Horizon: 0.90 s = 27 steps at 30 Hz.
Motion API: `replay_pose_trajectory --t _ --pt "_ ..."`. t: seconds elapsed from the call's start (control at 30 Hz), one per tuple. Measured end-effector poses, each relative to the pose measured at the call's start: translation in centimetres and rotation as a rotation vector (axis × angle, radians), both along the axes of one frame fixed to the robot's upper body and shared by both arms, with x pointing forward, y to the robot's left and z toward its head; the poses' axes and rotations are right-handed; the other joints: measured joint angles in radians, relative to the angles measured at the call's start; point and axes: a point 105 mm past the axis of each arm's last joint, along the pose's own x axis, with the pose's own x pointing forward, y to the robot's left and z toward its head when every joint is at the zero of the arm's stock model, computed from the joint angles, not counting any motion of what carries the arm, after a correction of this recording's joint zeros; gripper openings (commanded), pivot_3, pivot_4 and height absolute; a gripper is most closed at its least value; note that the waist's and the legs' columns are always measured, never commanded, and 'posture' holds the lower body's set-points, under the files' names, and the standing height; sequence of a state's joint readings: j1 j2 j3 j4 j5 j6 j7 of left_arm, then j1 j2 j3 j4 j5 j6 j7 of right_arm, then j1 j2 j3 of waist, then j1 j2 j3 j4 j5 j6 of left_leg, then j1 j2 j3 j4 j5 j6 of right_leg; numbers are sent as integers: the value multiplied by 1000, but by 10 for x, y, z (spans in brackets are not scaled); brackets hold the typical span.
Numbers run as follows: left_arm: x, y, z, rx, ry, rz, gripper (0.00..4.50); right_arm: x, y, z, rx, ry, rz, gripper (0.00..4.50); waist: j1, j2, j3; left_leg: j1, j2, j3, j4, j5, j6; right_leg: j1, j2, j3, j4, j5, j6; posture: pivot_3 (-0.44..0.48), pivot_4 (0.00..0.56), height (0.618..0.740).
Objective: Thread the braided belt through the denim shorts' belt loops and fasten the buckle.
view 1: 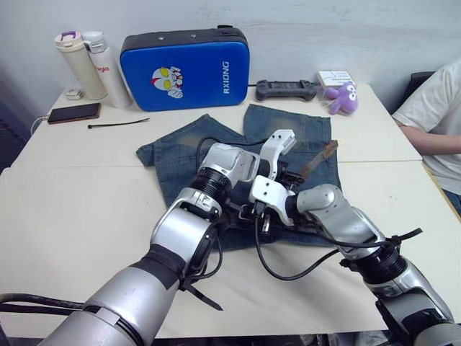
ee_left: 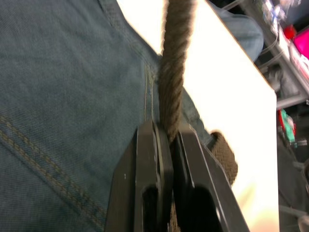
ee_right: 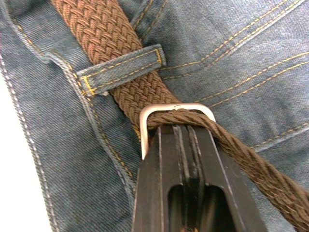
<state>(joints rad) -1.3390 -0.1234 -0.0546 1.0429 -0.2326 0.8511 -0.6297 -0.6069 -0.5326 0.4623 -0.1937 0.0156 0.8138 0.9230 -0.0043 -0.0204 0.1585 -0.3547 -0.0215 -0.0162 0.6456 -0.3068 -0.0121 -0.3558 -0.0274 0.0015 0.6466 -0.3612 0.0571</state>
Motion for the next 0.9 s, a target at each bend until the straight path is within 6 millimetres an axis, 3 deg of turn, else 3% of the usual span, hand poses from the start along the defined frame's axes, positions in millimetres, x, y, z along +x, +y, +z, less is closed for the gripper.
replay_pose_trajectory --t 0.27,0.43,0.67,0.9 --pt "7 -8 -2 -7 -17 48 0 0 -2 0 -10 -4 -3 43 2 0 0 0 0 0 0 0 1 1 -1 0 -1 1 1 0 150 740" --pt "9 -10 5 -109 91 121 0 2 -5 4 -54 -43 2 43 7 -2 2 -3 -1 0 1 0 1 -2 -2 -1 -2 1 2 0 150 740" --pt "2 -12 9 -137 165 96 0 2 -6 9 -115 -81 31 43 8 -1 5 -7 -2 -1 1 0 1 -5 -2 -2 -2 1 2 0 150 740" --pt "-2 -17 14 -153 164 67 0 -1 -16 18 -126 -84 4 43 26 -1 6 -21 -3 -1 3 2 3 -19 -4 -2 0 1 2 0 150 740"
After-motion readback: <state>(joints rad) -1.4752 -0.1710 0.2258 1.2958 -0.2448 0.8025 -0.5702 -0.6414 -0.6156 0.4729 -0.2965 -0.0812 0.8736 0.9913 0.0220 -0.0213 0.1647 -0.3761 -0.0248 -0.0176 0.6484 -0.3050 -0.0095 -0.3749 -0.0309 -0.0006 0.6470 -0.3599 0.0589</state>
